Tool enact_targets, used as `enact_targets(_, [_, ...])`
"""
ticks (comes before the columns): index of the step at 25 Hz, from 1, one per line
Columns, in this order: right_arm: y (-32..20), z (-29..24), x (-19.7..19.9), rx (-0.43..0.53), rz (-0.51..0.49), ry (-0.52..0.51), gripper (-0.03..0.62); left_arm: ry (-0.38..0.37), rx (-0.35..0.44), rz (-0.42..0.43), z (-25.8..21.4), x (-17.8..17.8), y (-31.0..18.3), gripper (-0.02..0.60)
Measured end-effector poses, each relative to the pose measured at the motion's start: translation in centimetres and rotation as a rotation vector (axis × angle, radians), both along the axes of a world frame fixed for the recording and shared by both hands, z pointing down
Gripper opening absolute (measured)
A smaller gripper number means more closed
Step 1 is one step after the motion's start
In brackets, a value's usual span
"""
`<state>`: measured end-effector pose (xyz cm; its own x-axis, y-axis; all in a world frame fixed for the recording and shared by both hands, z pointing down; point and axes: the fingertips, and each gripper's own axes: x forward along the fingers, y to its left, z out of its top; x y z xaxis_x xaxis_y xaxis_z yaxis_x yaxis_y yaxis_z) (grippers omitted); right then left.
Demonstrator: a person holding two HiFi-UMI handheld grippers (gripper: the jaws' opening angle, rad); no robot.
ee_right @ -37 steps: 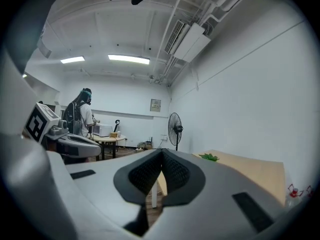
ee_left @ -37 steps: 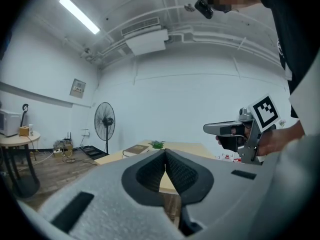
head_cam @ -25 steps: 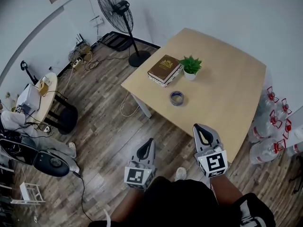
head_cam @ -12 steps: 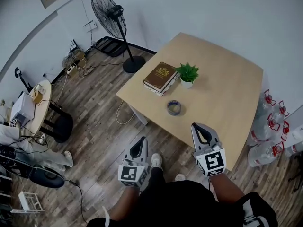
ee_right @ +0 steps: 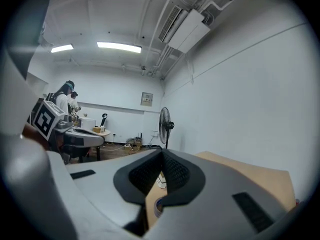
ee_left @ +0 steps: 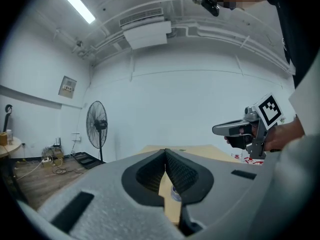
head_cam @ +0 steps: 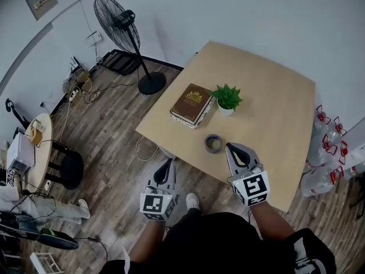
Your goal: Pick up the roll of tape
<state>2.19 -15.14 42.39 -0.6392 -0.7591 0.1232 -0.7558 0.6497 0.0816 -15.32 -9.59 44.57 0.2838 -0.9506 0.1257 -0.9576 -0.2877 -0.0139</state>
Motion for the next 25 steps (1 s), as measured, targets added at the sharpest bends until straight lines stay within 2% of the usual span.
enact_targets(7, [-4.2,0.9,-2.9,-0.04,0.077,0.019,-0.006,0.002,0.0,0.083,-0.2,-3.3,-5.4,0.0])
enact_targets(16, [-7.2,3.0,-5.4,-0.093,0.171,0.017,-0.005,0.02,-0.012,0.188,1.2,-5.0,-8.6,0.0])
enact_targets(21, [-8.8,4.8,-5.7,-0.138,0.176,0.046,-0.005,0.031,-0.029,0.207,1.8,-4.8,-9.8,0.0])
enact_targets(25, [-10.2,6.2,-5.8,-0.169,0.155,0.094,0.037,0.052,-0.038,0.206,1.8,-4.5,-10.9,0.0])
